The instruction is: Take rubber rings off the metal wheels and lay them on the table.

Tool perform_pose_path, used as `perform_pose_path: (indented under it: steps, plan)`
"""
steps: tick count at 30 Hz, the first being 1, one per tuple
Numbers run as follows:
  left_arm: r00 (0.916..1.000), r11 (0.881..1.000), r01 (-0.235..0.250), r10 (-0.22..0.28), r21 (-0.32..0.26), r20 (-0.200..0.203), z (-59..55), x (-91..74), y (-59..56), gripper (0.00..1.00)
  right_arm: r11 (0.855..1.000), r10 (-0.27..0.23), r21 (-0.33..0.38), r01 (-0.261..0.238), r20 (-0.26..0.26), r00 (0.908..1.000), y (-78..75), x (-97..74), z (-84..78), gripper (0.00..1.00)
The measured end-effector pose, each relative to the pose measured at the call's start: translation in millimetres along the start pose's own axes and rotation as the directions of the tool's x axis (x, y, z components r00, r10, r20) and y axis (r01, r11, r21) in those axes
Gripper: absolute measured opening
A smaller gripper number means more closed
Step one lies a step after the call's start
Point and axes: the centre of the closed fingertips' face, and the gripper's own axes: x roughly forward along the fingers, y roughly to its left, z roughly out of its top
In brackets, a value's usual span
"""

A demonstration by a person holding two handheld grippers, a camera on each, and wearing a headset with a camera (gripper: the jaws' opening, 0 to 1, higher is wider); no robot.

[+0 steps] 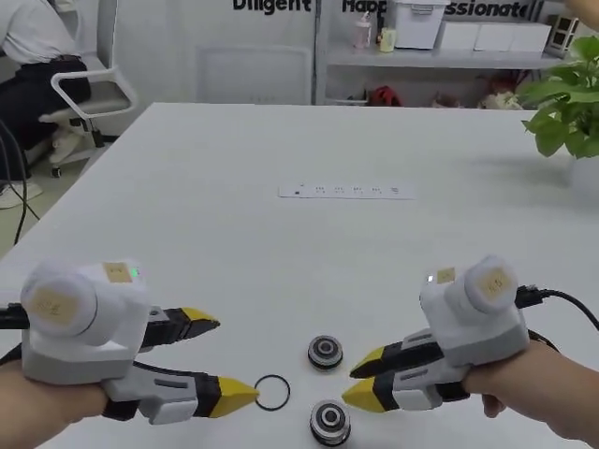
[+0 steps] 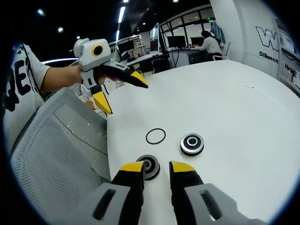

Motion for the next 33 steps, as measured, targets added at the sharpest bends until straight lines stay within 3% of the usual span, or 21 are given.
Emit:
perform_pose_path:
  steps: [33]
  plan:
    - [0.9930,0.991,0.109,-0.105,0.073,-0.055,0.6,36.1,-23.2,0.56,0.995,0.045,-0.085,-0.051,-0.072,0.9964,9.5,8.4,-27.0,0.17]
